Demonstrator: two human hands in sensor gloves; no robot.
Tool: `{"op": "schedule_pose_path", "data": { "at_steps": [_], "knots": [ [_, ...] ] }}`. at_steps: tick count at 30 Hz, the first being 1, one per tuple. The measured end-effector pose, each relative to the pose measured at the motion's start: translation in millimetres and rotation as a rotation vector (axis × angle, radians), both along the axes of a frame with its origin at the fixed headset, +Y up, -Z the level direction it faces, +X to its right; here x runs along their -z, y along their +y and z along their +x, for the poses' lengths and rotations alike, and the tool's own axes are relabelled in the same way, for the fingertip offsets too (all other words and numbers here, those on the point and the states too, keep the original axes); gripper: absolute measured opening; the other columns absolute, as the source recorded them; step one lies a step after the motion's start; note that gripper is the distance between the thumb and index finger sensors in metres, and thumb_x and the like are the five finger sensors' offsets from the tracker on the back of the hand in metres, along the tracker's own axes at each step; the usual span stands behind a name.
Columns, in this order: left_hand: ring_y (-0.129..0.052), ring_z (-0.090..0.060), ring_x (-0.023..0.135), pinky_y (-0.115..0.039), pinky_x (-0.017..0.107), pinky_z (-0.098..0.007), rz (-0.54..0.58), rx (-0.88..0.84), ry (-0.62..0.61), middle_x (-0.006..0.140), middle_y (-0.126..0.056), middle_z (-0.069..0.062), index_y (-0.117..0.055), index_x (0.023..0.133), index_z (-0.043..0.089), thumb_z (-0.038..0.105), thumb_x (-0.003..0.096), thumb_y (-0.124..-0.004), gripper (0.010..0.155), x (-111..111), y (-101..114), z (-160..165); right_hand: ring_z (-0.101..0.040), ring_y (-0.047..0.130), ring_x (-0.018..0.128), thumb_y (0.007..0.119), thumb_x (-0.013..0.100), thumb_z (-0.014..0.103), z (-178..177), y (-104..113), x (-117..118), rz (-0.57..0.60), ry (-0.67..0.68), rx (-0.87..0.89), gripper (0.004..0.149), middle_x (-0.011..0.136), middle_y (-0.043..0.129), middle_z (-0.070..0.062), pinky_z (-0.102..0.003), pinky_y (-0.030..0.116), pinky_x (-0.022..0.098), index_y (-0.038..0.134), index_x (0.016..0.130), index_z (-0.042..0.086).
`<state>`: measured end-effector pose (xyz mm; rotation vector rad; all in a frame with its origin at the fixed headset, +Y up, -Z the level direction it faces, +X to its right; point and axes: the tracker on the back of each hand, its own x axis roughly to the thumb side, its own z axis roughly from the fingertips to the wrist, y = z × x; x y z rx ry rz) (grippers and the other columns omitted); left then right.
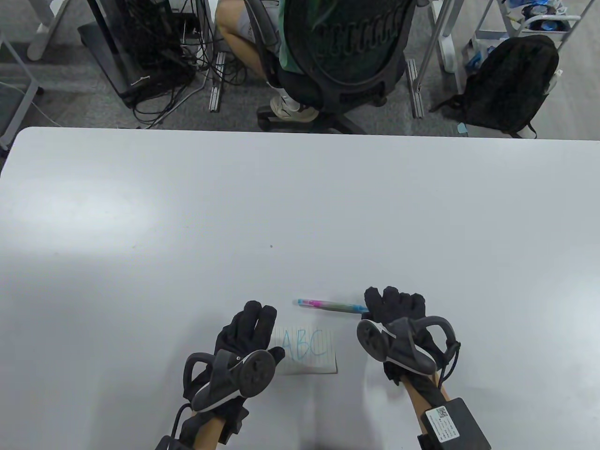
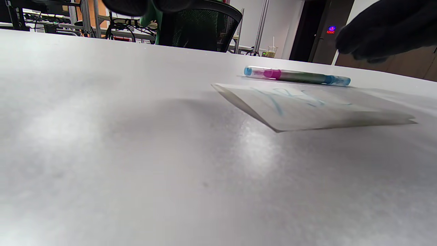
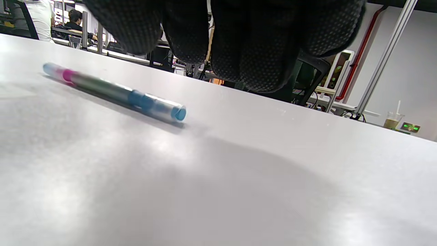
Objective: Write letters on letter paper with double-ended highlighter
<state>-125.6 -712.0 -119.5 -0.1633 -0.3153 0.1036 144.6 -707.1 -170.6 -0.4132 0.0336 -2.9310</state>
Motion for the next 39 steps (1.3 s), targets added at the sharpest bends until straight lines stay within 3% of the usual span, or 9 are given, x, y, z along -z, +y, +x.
{"op": "schedule_pose_path", "data": {
  "at_steps": [9,15,27,39],
  "knots": [
    [-0.043,-0.042,0.115,-0.052,0.082,-0.061,0.027,0.051,0.051,0.125,-0.021,-0.021,-0.019,0.119,0.016,0.051,0.0600,-0.051,0.076,0.4,1.0,-7.5,-0.054,0.077,0.087,0.063,0.056,0.044,31.5,17.4,-30.7,0.048,-0.005,0.008,0.061,0.103,0.069,-0.033,-0.074,0.056,0.065,0.061,0.108,0.014],
    [-0.044,-0.042,0.115,-0.051,0.082,-0.062,0.034,0.102,0.073,0.125,-0.022,-0.021,-0.019,0.119,0.016,0.051,0.0601,-0.051,0.076,2.3,-1.4,-11.9,-0.057,0.071,0.091,0.063,0.056,0.045,53.3,12.7,-43.8,0.059,-0.045,0.037,0.062,0.106,0.065,-0.035,-0.076,0.051,0.064,0.059,0.109,0.013],
    [-0.041,-0.044,0.116,-0.047,0.083,-0.065,0.012,0.160,0.093,0.126,-0.023,-0.020,-0.021,0.120,0.019,0.055,0.0588,-0.050,0.077,3.3,-6.2,-20.7,-0.064,0.054,0.098,0.062,0.056,0.047,68.2,-4.4,-48.1,0.020,-0.066,0.071,0.067,0.112,0.053,-0.037,-0.080,0.043,0.064,0.052,0.113,0.014],
    [-0.037,-0.046,0.117,-0.044,0.083,-0.067,-0.010,0.229,0.115,0.127,-0.021,-0.019,-0.020,0.121,0.020,0.059,0.0574,-0.049,0.079,5.5,-10.8,-28.3,-0.066,0.049,0.098,0.062,0.056,0.048,73.1,-8.5,-46.8,0.002,-0.075,0.050,0.069,0.112,0.050,-0.038,-0.080,0.042,0.064,0.050,0.113,0.014]
  ]
}}
